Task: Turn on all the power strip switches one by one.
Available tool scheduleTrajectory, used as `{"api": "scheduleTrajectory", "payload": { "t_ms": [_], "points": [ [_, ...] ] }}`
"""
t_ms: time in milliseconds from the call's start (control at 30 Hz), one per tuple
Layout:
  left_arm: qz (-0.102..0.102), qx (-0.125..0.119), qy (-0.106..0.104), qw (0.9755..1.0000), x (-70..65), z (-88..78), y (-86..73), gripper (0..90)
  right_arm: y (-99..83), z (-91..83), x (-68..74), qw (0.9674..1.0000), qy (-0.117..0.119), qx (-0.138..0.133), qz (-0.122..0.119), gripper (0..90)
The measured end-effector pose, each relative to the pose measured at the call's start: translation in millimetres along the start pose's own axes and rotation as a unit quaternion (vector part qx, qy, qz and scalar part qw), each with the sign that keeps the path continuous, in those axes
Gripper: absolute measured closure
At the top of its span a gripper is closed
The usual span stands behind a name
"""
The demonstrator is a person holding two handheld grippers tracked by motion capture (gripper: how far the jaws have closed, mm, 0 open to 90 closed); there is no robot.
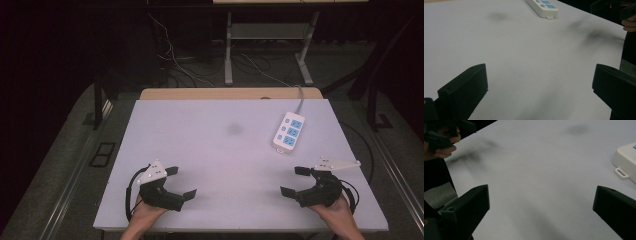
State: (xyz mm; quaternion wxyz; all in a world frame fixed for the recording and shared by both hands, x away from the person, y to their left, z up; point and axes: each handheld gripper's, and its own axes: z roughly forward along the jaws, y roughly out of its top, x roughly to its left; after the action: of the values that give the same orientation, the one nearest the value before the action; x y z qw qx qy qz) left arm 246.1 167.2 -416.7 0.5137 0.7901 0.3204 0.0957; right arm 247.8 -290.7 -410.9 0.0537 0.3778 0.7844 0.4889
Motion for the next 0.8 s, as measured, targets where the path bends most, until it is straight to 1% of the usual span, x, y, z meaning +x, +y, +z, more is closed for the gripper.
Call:
{"api": "scheduleTrajectory", "payload": {
  "t_ms": [333,400,533,633,733,800],
  "points": [
    [0.0,0.001,0.0,1.0,0.0,0.3,-0.3,0.0,-0.6,0.2,0.1,0.9999,-0.002,0.013,0.003,0.5],
    [-0.002,0.0,0.001,1.0,0.3,0.1,-0.6,0.0,0.6,-0.4,0.6,0.9999,-0.003,0.016,0.0,0.5],
    [-0.003,0.001,0.001,1.0,0.5,0.0,-1.2,0.0,0.7,-1.5,-0.7,0.9998,-0.003,0.019,0.005,0.5],
    [-0.003,0.001,0.001,1.0,0.3,0.2,-1.3,0.0,2.8,-2.7,-1.3,0.9997,-0.004,0.023,0.008,0.5],
    [-0.005,0.001,0.002,1.0,0.4,0.4,-1.9,0.0,6.4,-3.9,-2.9,0.9997,-0.005,0.025,0.006,0.5],
    [-0.005,0.001,0.002,1.0,0.4,0.5,-2.0,0.0,9.2,-4.6,-3.9,0.9996,-0.004,0.026,0.009,0.5]
  ]
}}
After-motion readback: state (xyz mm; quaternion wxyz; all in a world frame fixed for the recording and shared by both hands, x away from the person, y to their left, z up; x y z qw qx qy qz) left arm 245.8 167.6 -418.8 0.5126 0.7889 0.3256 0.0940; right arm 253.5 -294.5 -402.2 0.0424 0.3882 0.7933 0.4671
